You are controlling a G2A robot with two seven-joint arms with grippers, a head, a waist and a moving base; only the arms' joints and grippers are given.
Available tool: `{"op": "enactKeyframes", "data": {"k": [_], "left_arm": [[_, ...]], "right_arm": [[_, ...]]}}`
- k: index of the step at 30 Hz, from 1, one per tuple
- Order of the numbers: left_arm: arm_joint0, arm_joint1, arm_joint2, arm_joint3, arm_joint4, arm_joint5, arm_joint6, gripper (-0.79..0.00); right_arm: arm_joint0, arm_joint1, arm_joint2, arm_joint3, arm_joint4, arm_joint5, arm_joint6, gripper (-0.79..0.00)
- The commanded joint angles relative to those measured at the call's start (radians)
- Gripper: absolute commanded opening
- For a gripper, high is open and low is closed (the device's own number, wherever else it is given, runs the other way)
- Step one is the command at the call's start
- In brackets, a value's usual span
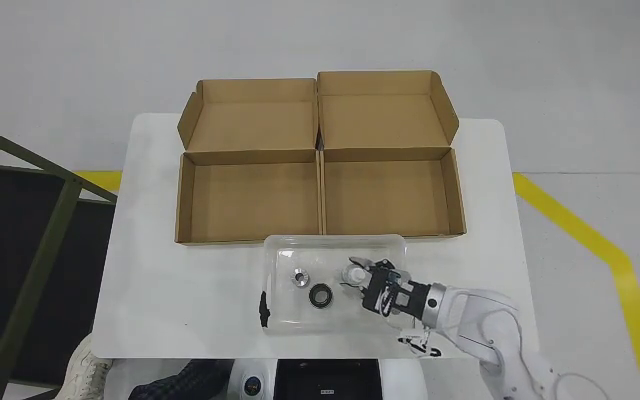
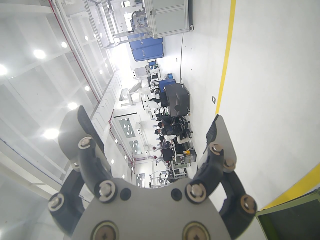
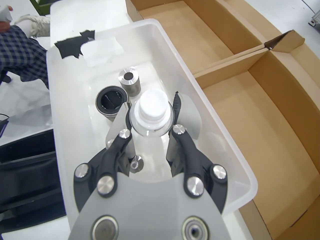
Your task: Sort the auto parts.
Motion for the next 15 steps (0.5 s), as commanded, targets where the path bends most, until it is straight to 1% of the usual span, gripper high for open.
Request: {"op": "enactKeyframes", "data": {"k": [1, 9, 15], "left_arm": [[0.000, 0.000, 0.000, 0.000, 0.000, 0.000, 0.000, 0.000], [0.000, 0.000, 0.000, 0.000, 0.000, 0.000, 0.000, 0.000], [0.000, 0.000, 0.000, 0.000, 0.000, 0.000, 0.000, 0.000]], "right_arm": [[0.007, 0.001, 0.005, 0.000, 0.027, -0.001, -0.011, -0.785], [0.045, -0.004, 0.010, 0.035, 0.198, 0.008, -0.184, -0.785], [0.089, -0.011, -0.003, 0.076, 0.342, 0.003, -0.292, -0.785]]}}
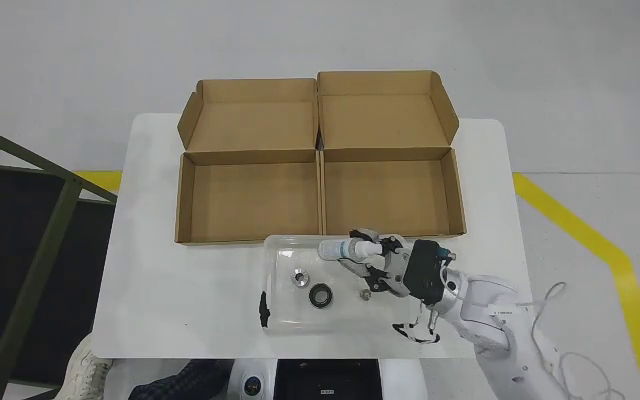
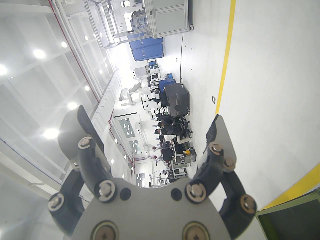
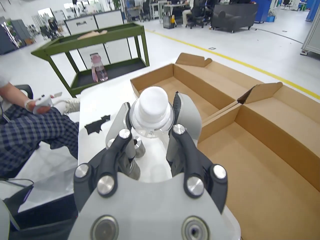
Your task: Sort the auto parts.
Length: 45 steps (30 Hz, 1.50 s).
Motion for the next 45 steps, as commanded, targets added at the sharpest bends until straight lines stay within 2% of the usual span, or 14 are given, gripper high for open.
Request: {"op": "enactKeyframes", "data": {"k": [1, 10, 20, 36, 45], "left_arm": [[0.000, 0.000, 0.000, 0.000, 0.000, 0.000, 0.000, 0.000], [0.000, 0.000, 0.000, 0.000, 0.000, 0.000, 0.000, 0.000], [0.000, 0.000, 0.000, 0.000, 0.000, 0.000, 0.000, 0.000], [0.000, 0.000, 0.000, 0.000, 0.000, 0.000, 0.000, 0.000], [0.000, 0.000, 0.000, 0.000, 0.000, 0.000, 0.000, 0.000]], "right_arm": [[0.018, -0.003, -0.004, 0.017, 0.052, 0.003, -0.043, -0.785], [0.058, -0.014, -0.006, 0.059, 0.180, 0.028, -0.167, -0.785], [0.059, -0.021, 0.030, 0.030, 0.202, 0.089, -0.266, -0.785], [0.024, -0.027, 0.056, -0.001, 0.202, 0.100, -0.312, -0.785], [0.051, -0.028, 0.045, 0.008, 0.129, 0.126, -0.241, -0.785]]}}
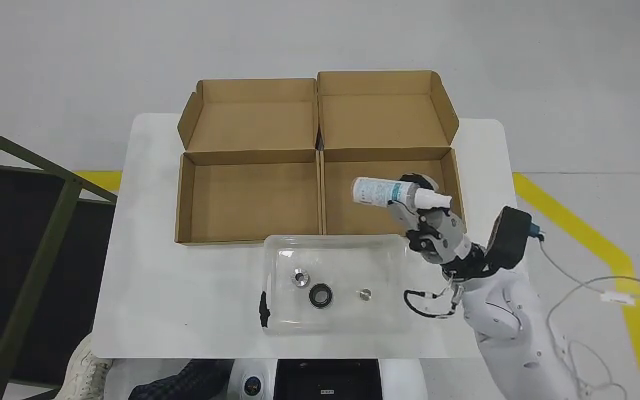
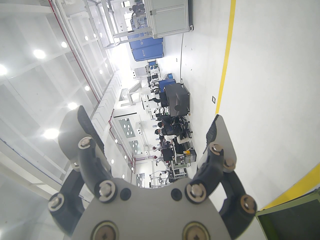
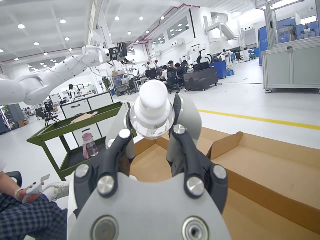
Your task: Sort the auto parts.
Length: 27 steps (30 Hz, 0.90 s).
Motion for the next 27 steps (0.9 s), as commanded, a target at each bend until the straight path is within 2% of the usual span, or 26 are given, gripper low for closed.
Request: {"op": "enactKeyframes", "data": {"k": [1, 8, 18, 27], "left_arm": [[0.000, 0.000, 0.000, 0.000, 0.000, 0.000, 0.000, 0.000], [0.000, 0.000, 0.000, 0.000, 0.000, 0.000, 0.000, 0.000], [0.000, 0.000, 0.000, 0.000, 0.000, 0.000, 0.000, 0.000], [0.000, 0.000, 0.000, 0.000, 0.000, 0.000, 0.000, 0.000]], "right_arm": [[0.011, -0.001, -0.008, 0.005, -0.029, 0.013, 0.027, -0.785], [0.056, -0.004, -0.049, 0.027, -0.155, 0.068, 0.107, -0.785], [0.140, -0.016, -0.115, 0.107, -0.313, 0.204, 0.209, -0.785], [0.221, -0.026, -0.159, 0.185, -0.340, 0.239, 0.367, -0.785]]}}
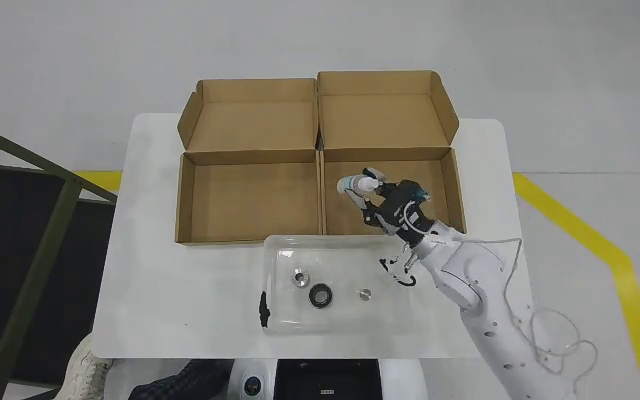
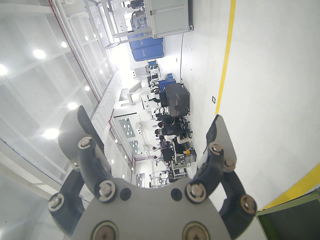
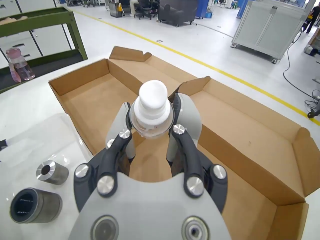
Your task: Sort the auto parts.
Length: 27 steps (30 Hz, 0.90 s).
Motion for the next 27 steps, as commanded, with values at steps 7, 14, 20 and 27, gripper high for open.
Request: {"op": "enactKeyframes", "data": {"k": [7, 14, 20, 27], "left_arm": [[0.000, 0.000, 0.000, 0.000, 0.000, 0.000, 0.000, 0.000], [0.000, 0.000, 0.000, 0.000, 0.000, 0.000, 0.000, 0.000], [0.000, 0.000, 0.000, 0.000, 0.000, 0.000, 0.000, 0.000], [0.000, 0.000, 0.000, 0.000, 0.000, 0.000, 0.000, 0.000]], "right_arm": [[0.083, -0.014, -0.064, 0.080, -0.021, 0.026, 0.117, -0.785], [0.145, -0.025, -0.106, 0.127, -0.033, 0.025, 0.208, -0.785], [0.188, -0.034, -0.136, 0.163, -0.028, 0.019, 0.282, -0.785], [0.227, -0.047, -0.170, 0.224, -0.012, 0.023, 0.311, -0.628]]}}
